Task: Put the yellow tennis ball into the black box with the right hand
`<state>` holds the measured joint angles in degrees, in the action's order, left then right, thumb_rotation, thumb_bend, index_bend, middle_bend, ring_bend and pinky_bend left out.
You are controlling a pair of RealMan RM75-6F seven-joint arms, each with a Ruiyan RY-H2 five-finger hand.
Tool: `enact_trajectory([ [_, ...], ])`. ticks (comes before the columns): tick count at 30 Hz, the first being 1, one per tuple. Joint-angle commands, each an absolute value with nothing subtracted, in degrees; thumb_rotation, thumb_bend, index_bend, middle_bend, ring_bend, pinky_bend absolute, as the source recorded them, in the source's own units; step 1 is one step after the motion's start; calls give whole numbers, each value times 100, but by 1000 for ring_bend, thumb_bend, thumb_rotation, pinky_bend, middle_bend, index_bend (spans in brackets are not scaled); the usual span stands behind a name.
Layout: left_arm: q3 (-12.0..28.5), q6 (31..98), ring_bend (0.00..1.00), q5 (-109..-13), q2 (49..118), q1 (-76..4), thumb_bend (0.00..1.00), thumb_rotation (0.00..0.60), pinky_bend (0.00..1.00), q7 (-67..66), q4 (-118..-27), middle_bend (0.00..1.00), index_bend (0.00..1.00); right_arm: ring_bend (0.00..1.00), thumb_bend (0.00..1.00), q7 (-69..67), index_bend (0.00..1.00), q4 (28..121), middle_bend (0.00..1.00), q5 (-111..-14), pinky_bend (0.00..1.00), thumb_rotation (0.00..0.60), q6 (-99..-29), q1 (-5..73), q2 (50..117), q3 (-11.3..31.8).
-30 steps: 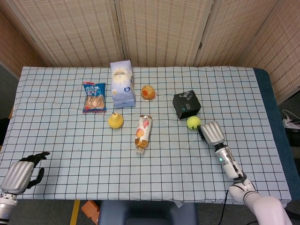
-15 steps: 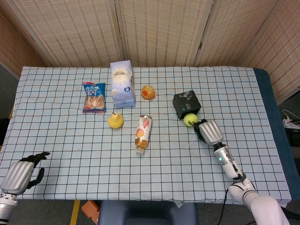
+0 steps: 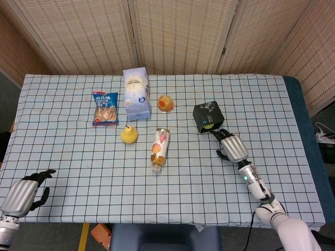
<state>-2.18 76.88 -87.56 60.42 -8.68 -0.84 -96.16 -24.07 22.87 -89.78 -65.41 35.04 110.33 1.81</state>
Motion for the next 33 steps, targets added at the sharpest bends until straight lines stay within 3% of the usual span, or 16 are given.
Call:
enact_trajectory([
  [1, -218, 7690, 327, -8760, 6042, -868, 573, 600, 430, -81, -9615, 328, 240, 36, 201, -2491, 1, 2341, 129, -8975, 353, 600, -6504, 3519, 11002, 170],
  [5, -222, 7690, 327, -8772, 6042, -869, 574, 600, 430, -71, -9611, 328, 240, 0, 178, -2618, 0, 2397, 70, -8986, 274, 600, -6566, 3513, 10965, 160],
  [17, -227, 7666, 327, -8765, 6040, -877, 574, 600, 431, -82, -9619, 328, 240, 0, 168, -2326, 0, 3043, 66, -8985, 274, 600, -7133, 3246, 10601, 170],
  [27, -215, 7651, 340, -8725, 6046, -880, 574, 600, 431, -80, -9607, 329, 240, 5, 168, -1186, 161, 4353, 183, -9154, 275, 600, -8901, 2481, 9914, 234],
  [33, -190, 7626, 345, -8646, 6060, -883, 573, 600, 431, -121, -9591, 329, 240, 34, 169, -191, 135, 5043, 184, -9239, 273, 600, -9815, 1957, 9424, 266],
])
